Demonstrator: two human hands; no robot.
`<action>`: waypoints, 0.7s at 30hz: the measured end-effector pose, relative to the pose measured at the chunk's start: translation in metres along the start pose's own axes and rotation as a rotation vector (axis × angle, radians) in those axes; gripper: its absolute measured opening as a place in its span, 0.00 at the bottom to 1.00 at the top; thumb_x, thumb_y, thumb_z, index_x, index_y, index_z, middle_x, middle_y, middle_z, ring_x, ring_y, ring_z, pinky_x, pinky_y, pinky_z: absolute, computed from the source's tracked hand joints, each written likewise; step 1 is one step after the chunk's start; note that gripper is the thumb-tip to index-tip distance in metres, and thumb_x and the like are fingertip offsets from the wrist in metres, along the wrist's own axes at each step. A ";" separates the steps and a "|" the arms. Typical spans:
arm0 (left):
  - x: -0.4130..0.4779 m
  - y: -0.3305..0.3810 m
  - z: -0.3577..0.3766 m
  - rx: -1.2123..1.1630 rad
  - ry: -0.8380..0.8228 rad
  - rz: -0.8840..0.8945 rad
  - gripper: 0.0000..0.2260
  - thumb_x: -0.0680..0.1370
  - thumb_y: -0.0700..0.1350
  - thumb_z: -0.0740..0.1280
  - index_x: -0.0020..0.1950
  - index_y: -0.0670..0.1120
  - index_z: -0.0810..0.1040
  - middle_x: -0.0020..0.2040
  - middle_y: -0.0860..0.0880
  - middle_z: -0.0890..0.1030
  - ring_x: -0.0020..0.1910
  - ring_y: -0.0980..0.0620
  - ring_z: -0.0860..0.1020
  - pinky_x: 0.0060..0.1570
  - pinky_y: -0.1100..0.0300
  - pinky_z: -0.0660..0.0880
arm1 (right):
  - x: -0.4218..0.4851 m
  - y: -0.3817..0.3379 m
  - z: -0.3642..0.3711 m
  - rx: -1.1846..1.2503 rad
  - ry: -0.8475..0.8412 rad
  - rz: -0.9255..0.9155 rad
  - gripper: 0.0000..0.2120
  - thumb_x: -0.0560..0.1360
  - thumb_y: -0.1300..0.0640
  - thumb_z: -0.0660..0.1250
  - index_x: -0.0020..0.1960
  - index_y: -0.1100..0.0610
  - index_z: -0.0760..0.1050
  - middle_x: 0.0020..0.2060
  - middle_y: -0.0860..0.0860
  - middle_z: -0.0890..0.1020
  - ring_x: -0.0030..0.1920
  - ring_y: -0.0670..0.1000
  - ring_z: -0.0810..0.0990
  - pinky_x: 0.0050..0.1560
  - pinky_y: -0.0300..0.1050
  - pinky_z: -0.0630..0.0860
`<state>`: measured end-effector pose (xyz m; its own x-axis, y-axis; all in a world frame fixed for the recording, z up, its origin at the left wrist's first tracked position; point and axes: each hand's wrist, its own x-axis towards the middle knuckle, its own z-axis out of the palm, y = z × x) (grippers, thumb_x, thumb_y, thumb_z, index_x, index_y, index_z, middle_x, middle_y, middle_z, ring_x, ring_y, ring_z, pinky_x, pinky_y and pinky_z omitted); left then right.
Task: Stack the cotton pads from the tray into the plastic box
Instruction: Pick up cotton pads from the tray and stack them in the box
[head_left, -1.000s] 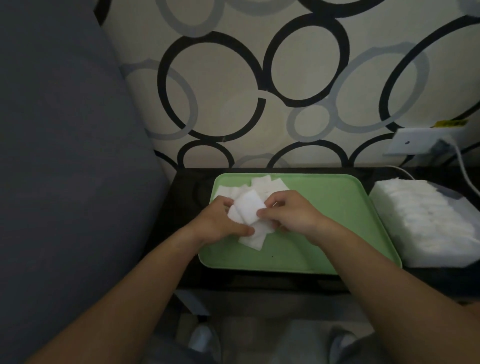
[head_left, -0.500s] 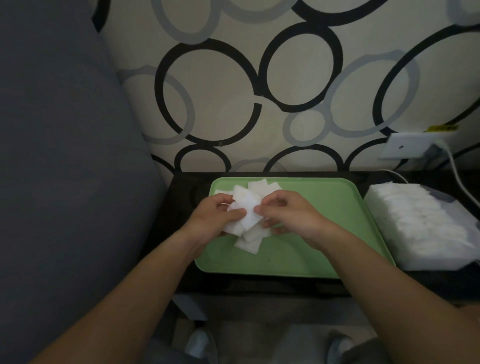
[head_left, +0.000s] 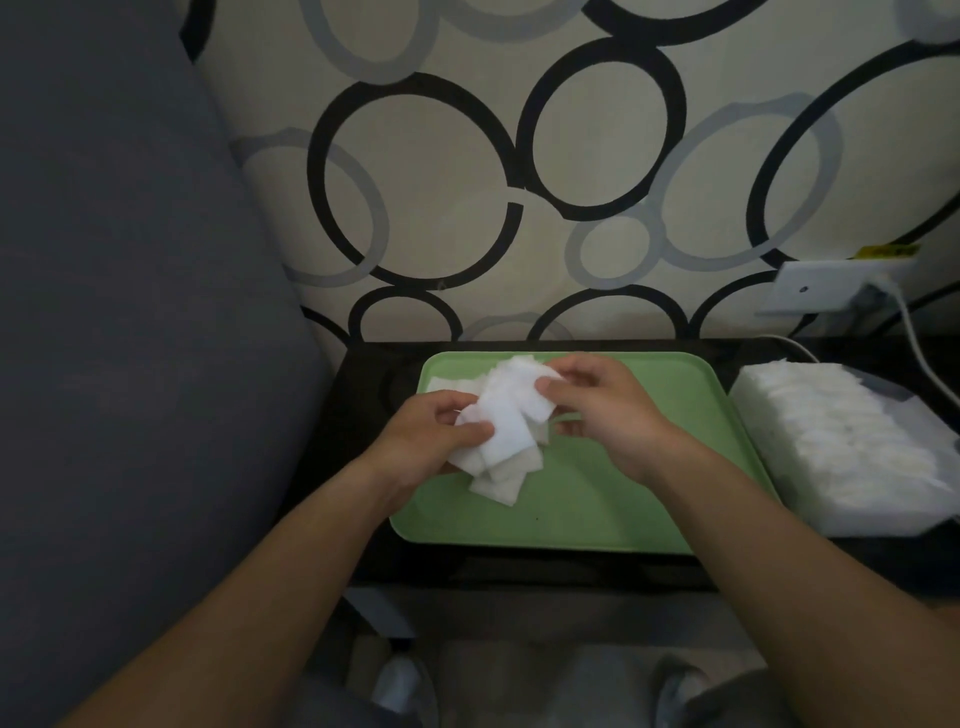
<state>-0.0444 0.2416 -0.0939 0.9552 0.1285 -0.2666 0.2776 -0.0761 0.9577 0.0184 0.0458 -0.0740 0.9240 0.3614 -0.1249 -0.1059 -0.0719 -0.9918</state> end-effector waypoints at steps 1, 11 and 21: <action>0.000 0.000 0.000 -0.007 0.006 -0.005 0.14 0.75 0.40 0.74 0.60 0.50 0.79 0.56 0.48 0.84 0.56 0.47 0.83 0.56 0.47 0.81 | 0.001 -0.002 -0.003 0.014 0.016 -0.011 0.03 0.77 0.62 0.68 0.47 0.56 0.79 0.43 0.52 0.82 0.41 0.50 0.81 0.41 0.45 0.77; -0.001 0.003 0.002 -0.064 0.025 -0.020 0.11 0.76 0.40 0.73 0.58 0.48 0.81 0.54 0.46 0.86 0.54 0.46 0.83 0.52 0.49 0.82 | -0.009 -0.012 -0.016 0.167 -0.190 0.036 0.05 0.77 0.65 0.68 0.51 0.58 0.78 0.43 0.55 0.83 0.41 0.51 0.82 0.41 0.44 0.80; -0.006 0.015 0.025 -0.230 0.052 0.020 0.13 0.77 0.40 0.72 0.61 0.41 0.79 0.53 0.43 0.86 0.52 0.45 0.85 0.47 0.54 0.82 | -0.012 -0.006 0.010 0.207 -0.020 0.072 0.07 0.73 0.68 0.72 0.44 0.59 0.76 0.39 0.57 0.81 0.36 0.52 0.80 0.38 0.42 0.79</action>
<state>-0.0429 0.2146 -0.0808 0.9519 0.1806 -0.2476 0.2226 0.1477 0.9637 0.0041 0.0515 -0.0664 0.9039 0.3810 -0.1943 -0.2468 0.0938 -0.9645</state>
